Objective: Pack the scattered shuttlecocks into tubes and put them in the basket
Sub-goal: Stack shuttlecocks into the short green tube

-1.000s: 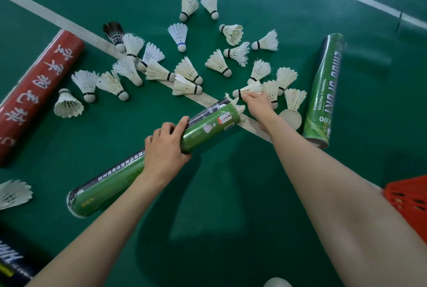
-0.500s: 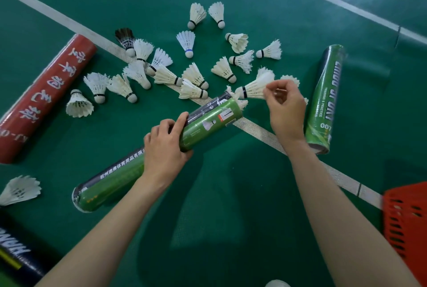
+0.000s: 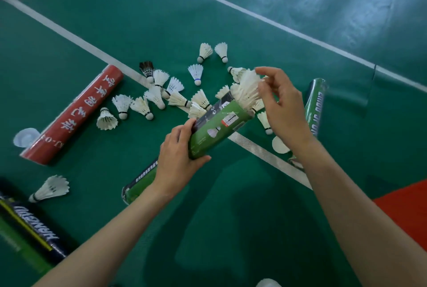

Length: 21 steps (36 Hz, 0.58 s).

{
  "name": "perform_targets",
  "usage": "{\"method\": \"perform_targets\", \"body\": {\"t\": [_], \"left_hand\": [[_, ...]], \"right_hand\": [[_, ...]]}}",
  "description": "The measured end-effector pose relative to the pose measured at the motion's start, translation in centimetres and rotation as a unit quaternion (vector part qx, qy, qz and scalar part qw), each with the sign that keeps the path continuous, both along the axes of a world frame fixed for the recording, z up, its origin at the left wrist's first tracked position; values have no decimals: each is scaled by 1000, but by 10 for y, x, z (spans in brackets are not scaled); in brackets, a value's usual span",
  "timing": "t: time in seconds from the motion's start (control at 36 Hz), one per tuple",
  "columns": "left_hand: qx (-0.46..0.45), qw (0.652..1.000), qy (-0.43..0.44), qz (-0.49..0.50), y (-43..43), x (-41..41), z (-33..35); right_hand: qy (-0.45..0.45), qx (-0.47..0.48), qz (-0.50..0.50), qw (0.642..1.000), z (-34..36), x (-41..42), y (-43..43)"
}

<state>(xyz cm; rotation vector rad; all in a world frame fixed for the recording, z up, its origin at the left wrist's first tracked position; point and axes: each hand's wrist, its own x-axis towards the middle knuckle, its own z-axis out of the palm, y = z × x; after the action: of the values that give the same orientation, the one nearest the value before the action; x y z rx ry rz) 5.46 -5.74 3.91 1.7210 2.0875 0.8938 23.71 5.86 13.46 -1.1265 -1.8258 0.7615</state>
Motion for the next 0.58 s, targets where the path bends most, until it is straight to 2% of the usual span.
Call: {"method": "perform_targets", "body": {"t": [0.22, 0.42, 0.53, 0.58], "left_hand": [[21, 992, -127, -1, -12, 5, 46], [-44, 975, -215, -23, -39, 0, 45], [-54, 973, -211, -74, -51, -20, 63], [-51, 945, -309, -95, -57, -30, 90]], "right_hand": [[-104, 149, 94, 979, 78, -28, -33], [-162, 158, 149, 963, 92, -50, -70], [-187, 180, 168, 951, 98, -58, -82], [-198, 179, 175, 948, 102, -62, -85]]}}
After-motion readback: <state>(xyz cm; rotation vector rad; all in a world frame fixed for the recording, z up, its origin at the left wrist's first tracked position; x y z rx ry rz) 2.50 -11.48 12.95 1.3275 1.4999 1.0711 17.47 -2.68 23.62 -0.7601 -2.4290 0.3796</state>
